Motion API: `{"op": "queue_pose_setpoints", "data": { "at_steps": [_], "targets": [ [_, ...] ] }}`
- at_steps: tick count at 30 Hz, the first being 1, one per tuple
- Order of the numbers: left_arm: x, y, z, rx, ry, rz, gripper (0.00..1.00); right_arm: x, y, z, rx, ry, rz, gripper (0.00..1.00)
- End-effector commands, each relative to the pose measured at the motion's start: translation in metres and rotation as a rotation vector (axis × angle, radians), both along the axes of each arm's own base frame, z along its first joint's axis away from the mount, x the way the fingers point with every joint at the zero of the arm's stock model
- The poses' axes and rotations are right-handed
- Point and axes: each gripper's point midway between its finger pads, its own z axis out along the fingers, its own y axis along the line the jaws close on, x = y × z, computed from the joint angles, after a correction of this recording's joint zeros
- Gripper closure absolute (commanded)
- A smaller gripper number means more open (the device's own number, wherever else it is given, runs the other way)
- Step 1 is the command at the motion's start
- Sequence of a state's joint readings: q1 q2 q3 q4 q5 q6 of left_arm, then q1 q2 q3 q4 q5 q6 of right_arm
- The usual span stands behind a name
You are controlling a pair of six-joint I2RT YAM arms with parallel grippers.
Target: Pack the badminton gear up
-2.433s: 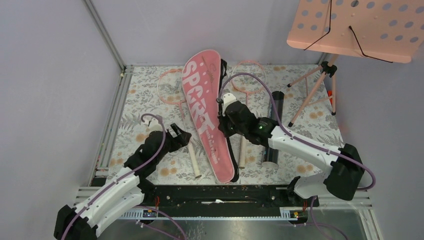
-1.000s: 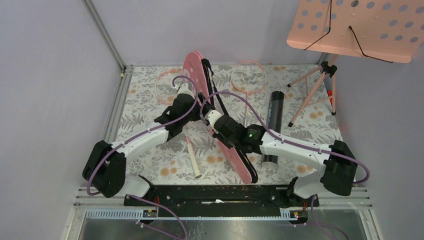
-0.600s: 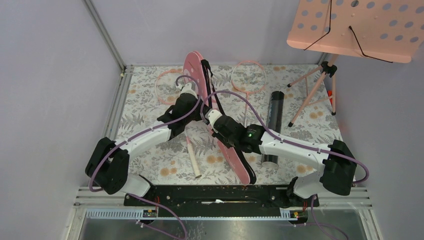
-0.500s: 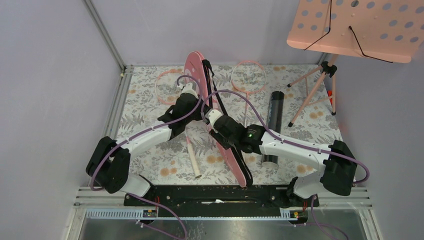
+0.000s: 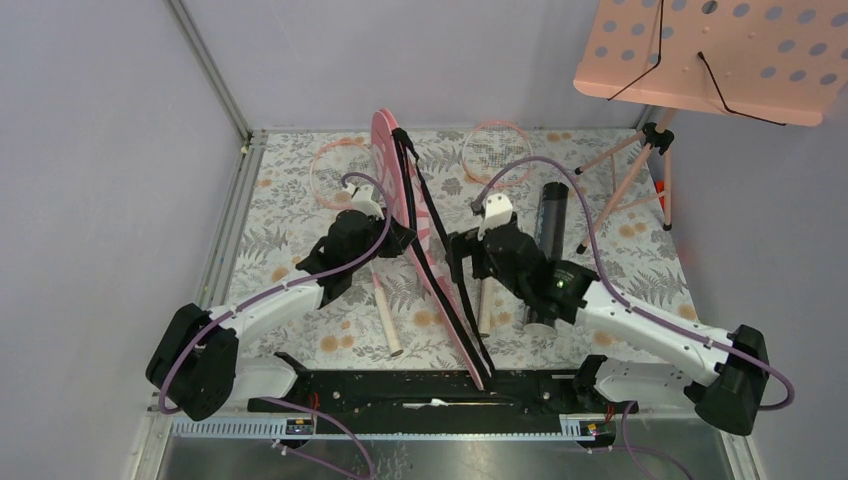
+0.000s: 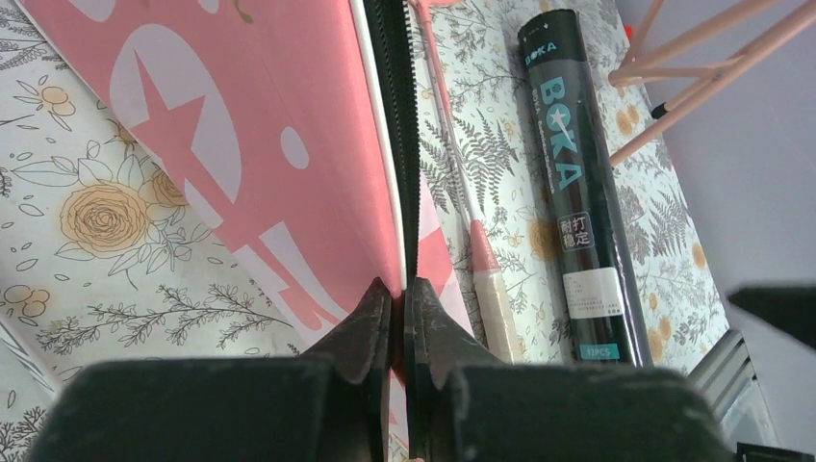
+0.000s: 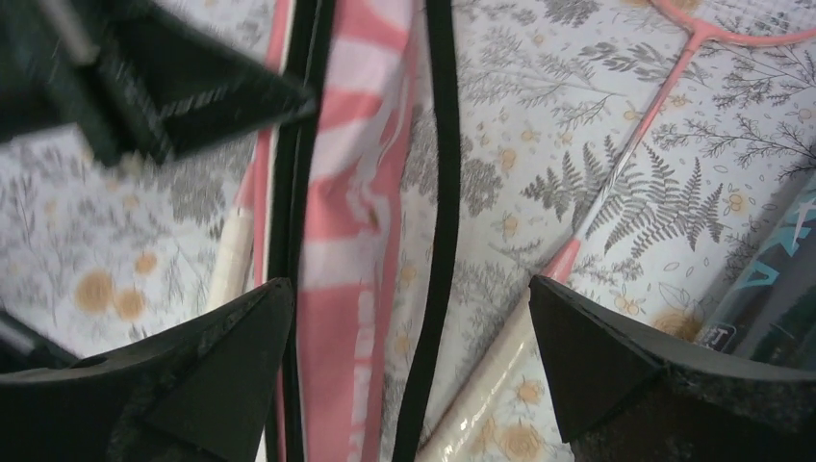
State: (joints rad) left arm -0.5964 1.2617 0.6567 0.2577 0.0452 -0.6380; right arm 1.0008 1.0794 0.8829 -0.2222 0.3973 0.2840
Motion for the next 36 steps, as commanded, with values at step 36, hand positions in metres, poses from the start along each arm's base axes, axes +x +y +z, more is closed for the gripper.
{"op": "queue_pose_setpoints", "data": {
  "at_steps": [36],
  "targets": [
    [-0.013,-0.005,-0.006,0.06,-0.043,-0.118,1.0,0.182,0.045,-0.016,-0.104,-0.006,-0.331,0.07]
  ]
}}
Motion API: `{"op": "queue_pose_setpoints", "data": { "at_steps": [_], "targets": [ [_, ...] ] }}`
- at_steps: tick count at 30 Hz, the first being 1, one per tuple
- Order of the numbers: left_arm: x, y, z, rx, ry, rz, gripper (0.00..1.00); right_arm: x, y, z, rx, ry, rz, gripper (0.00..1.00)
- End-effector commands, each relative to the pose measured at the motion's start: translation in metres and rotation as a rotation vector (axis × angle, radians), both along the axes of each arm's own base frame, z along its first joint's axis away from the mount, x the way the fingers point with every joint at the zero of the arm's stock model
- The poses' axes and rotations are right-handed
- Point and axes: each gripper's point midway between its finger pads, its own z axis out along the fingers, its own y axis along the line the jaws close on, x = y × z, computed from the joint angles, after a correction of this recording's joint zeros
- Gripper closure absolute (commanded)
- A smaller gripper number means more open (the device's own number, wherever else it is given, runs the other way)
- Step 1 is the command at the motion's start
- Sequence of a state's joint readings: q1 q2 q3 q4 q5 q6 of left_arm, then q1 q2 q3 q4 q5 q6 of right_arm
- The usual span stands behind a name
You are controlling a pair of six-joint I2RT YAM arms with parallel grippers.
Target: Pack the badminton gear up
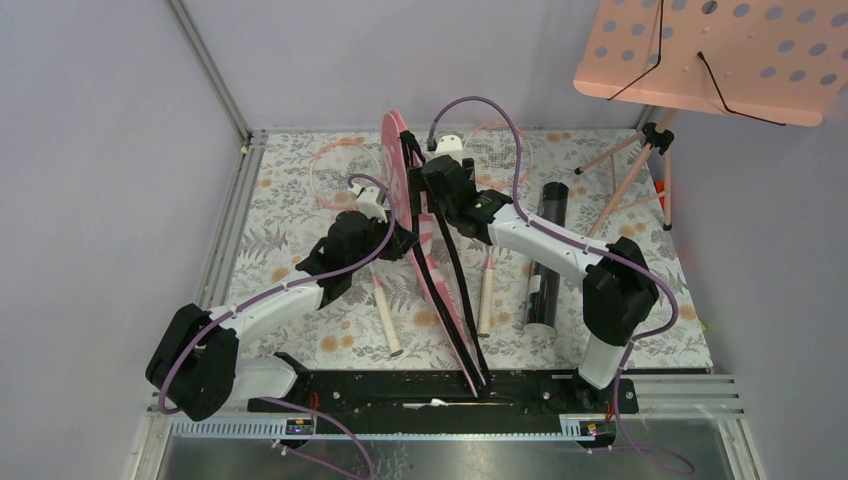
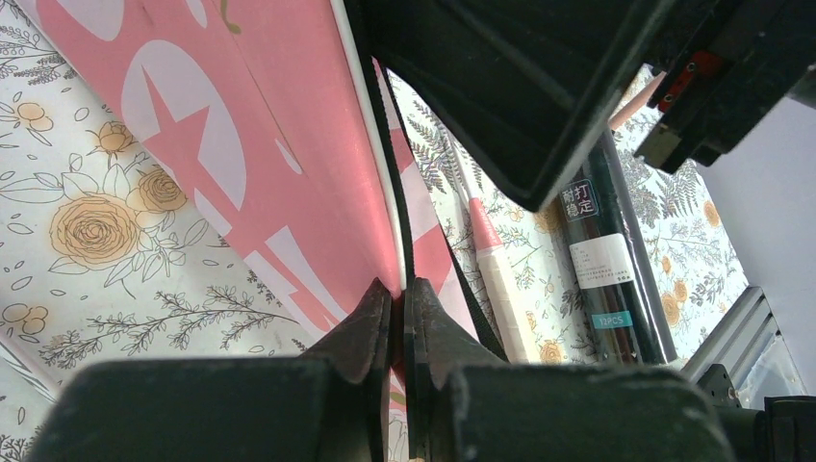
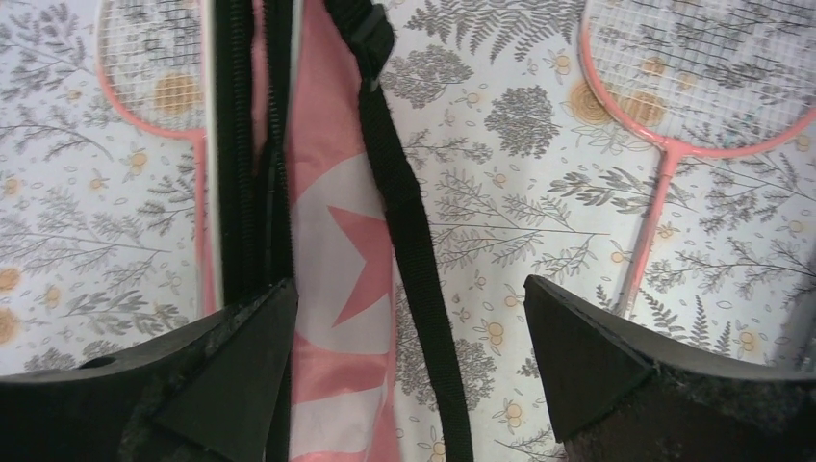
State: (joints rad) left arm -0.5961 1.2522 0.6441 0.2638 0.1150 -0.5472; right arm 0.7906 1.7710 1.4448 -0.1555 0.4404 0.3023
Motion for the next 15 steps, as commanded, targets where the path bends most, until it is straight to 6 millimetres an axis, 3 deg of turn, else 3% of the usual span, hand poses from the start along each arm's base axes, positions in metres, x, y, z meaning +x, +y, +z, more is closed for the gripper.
{"op": "queue_pose_setpoints", "data": {
  "at_steps": [1,9,15],
  "targets": [
    [-0.004,0.0,-0.004,0.016,-0.001,-0.019,1.0,0.012,-0.012,-0.006,-0.06,-0.014,-0.062,0.07],
    [-0.003,0.002,-0.009,0.041,0.006,-0.013,1.0,-0.012,0.028,-0.046,0.044,0.148,0.121,0.12],
    [-0.004,0.004,-0.011,0.048,0.008,-0.012,1.0,-0.013,0.021,-0.021,0.073,0.093,0.104,0.12]
  ]
}}
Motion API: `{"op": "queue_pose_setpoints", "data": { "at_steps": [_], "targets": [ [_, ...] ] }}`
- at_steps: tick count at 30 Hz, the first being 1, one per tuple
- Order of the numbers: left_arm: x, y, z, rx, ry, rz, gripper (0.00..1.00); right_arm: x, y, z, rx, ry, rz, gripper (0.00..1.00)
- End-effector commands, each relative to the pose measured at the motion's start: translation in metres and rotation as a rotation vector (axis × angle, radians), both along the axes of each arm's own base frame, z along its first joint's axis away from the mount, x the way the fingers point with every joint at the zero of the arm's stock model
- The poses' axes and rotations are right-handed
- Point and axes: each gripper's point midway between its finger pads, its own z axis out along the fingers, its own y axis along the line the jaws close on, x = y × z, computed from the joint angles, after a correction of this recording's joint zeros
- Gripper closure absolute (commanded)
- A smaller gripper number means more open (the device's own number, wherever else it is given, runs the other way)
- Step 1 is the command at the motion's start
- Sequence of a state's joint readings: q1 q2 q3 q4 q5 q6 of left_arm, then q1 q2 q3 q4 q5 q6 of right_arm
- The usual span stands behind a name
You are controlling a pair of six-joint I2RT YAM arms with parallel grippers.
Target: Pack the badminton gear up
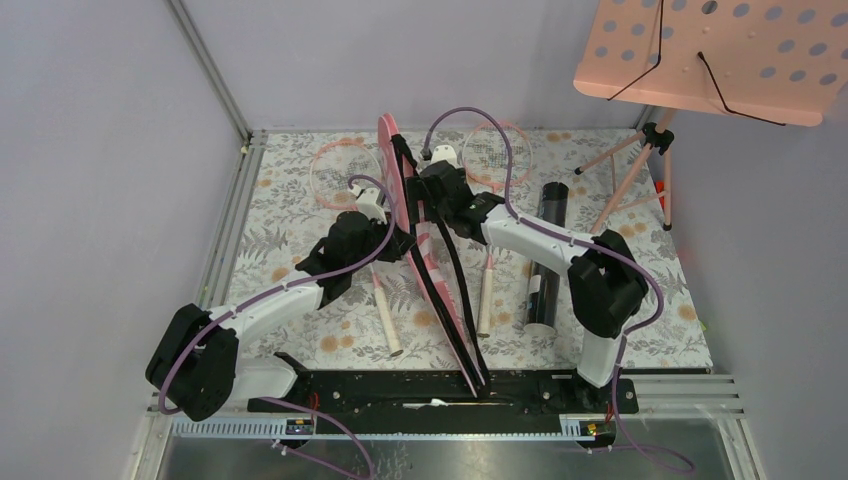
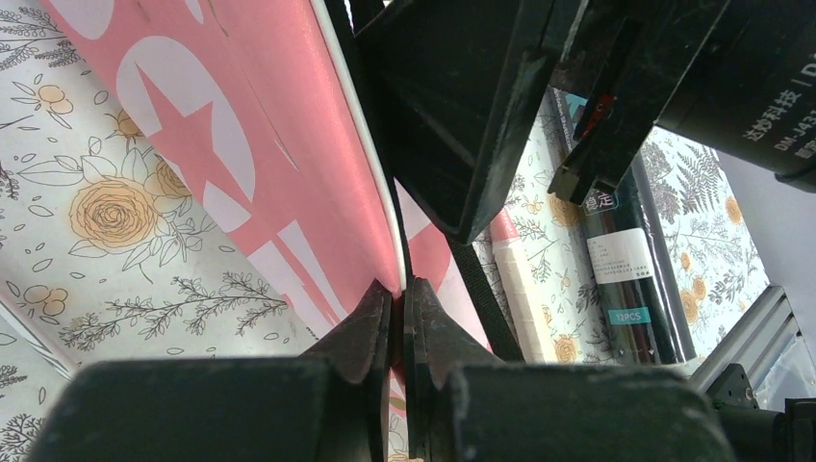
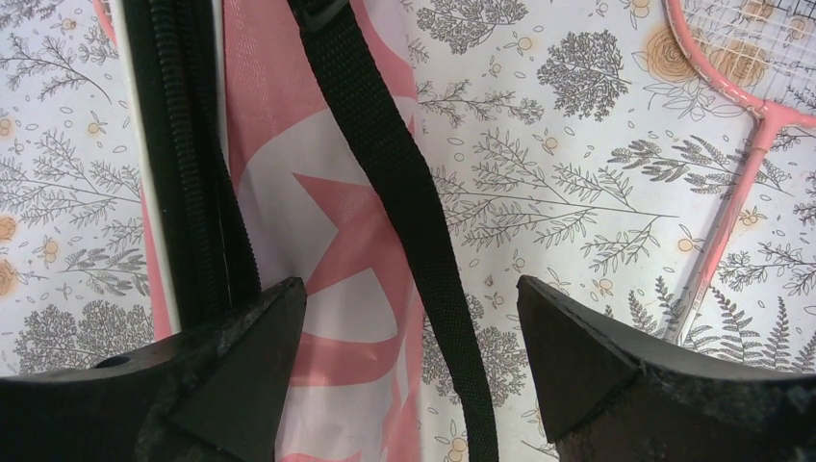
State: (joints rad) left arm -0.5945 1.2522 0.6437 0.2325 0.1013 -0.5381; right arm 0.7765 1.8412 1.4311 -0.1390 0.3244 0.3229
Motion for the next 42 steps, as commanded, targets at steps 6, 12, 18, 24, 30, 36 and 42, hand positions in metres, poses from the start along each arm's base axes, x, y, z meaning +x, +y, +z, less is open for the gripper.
{"op": "queue_pose_setpoints", "data": {
  "at_steps": [6,12,18,24,30,36,42],
  "targets": [
    [-0.006,-0.002,-0.009,0.029,-0.008,-0.048,1.0,-0.021,0.019,0.066,0.206,-0.087,0.123,0.09],
    [-0.01,-0.008,-0.007,0.015,-0.014,-0.091,1.0,-0.01,0.024,0.069,0.163,-0.099,0.132,0.06],
    [-0.013,-0.01,-0.009,0.019,-0.012,-0.117,1.0,0.016,0.022,0.052,0.058,-0.11,0.073,0.06],
    [-0.009,-0.002,-0.014,0.048,-0.002,-0.071,1.0,0.025,0.013,0.037,-0.002,-0.093,0.025,0.07],
    [-0.009,-0.004,-0.019,0.051,0.014,-0.078,1.0,0.022,0.006,0.083,0.052,-0.175,0.05,0.05],
    [-0.011,-0.006,-0.02,0.045,0.021,-0.092,1.0,0.041,-0.011,0.132,0.107,-0.244,-0.006,0.03],
    [-0.011,-0.007,-0.02,0.046,0.021,-0.097,1.0,0.063,-0.013,0.123,0.073,-0.23,-0.02,0.04]
  ]
}}
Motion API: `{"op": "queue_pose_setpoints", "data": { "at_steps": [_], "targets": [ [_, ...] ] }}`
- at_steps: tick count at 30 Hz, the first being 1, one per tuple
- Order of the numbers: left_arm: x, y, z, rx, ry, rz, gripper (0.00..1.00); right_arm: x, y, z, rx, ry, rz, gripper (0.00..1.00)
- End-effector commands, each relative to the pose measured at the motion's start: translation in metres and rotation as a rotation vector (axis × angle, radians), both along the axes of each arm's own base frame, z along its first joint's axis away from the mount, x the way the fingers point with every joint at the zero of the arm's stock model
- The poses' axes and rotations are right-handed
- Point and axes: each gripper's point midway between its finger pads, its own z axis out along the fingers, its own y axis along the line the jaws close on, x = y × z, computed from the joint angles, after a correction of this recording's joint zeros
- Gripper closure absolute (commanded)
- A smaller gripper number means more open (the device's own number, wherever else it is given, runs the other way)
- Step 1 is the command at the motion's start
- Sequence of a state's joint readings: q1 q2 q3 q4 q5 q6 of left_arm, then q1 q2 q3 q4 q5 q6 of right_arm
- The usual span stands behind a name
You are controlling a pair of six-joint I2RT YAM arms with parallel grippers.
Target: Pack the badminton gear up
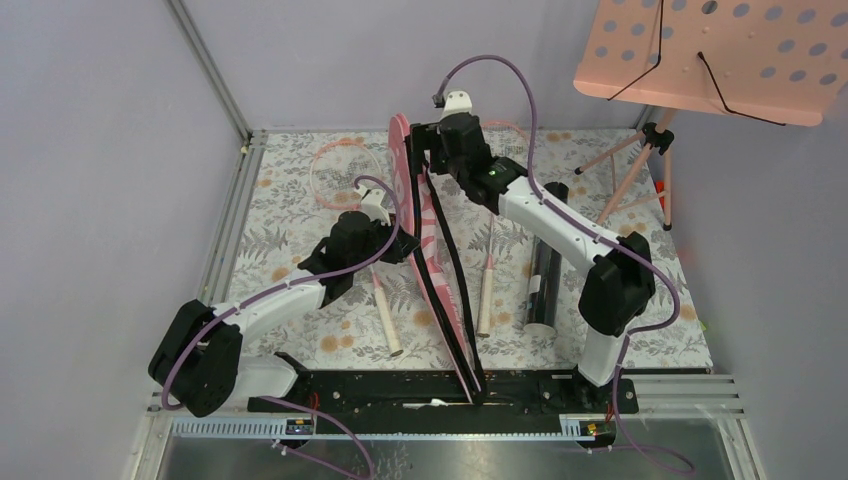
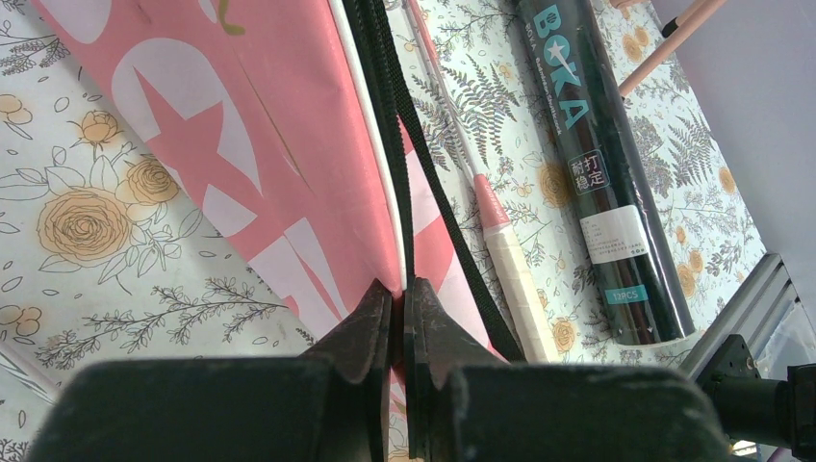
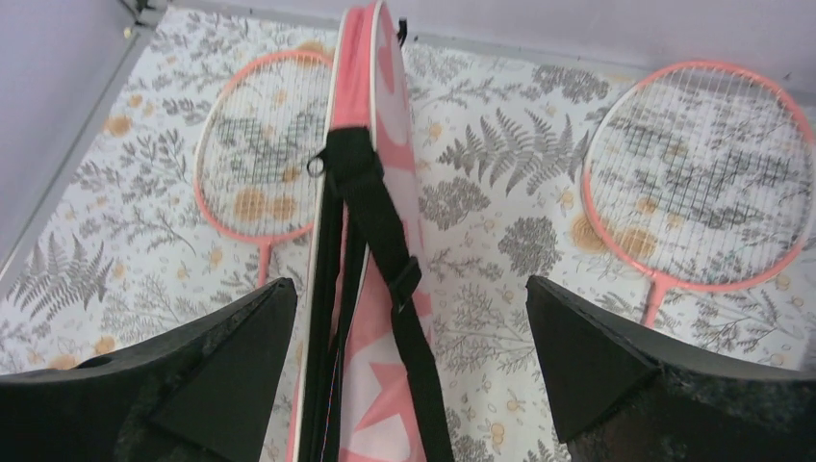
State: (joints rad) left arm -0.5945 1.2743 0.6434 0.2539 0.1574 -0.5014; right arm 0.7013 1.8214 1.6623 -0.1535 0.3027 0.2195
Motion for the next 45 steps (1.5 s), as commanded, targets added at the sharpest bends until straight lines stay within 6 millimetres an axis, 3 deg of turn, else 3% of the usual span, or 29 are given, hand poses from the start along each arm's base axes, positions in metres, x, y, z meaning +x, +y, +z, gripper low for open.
{"op": "queue_pose_setpoints", "data": {
  "at_steps": [1,8,17,22,31,33,37,40,41,44,45],
  "targets": [
    [-0.007,0.0,-0.016,0.039,0.03,-0.034,1.0,0.016,-0.004,0.012,-0.012,-0.024,-0.021,0.04],
    [-0.007,0.0,-0.017,0.044,0.031,-0.036,1.0,0.037,0.005,0.003,-0.008,-0.008,-0.001,0.04],
    [-0.007,0.001,-0.017,0.046,0.027,-0.037,1.0,0.047,-0.011,-0.021,-0.11,0.009,-0.081,0.05],
    [-0.007,0.0,-0.017,0.045,0.028,-0.036,1.0,0.032,-0.009,-0.047,-0.105,0.088,-0.044,0.07],
    [-0.006,0.0,-0.014,0.035,0.03,-0.027,1.0,-0.027,0.0,-0.102,-0.02,0.342,0.067,0.17],
    [-0.005,0.001,-0.013,0.032,0.03,-0.017,1.0,-0.038,0.001,-0.109,0.003,0.37,0.084,0.25],
    [-0.001,0.007,-0.012,0.035,0.037,0.033,1.0,-0.054,0.001,-0.106,0.036,0.375,0.124,0.72],
    [0.001,0.014,-0.012,0.049,0.041,0.075,0.97,-0.054,-0.008,-0.095,0.003,0.331,0.122,0.93],
    [0.001,0.016,-0.013,0.054,0.043,0.088,0.92,-0.054,-0.01,-0.092,-0.013,0.32,0.129,0.99],
    [0.002,0.018,-0.01,0.054,0.036,0.1,0.64,-0.059,-0.009,-0.085,-0.023,0.311,0.166,1.0],
    [0.003,0.017,-0.009,0.051,0.035,0.097,0.59,-0.061,-0.008,-0.083,-0.015,0.315,0.177,1.0]
  ]
}}
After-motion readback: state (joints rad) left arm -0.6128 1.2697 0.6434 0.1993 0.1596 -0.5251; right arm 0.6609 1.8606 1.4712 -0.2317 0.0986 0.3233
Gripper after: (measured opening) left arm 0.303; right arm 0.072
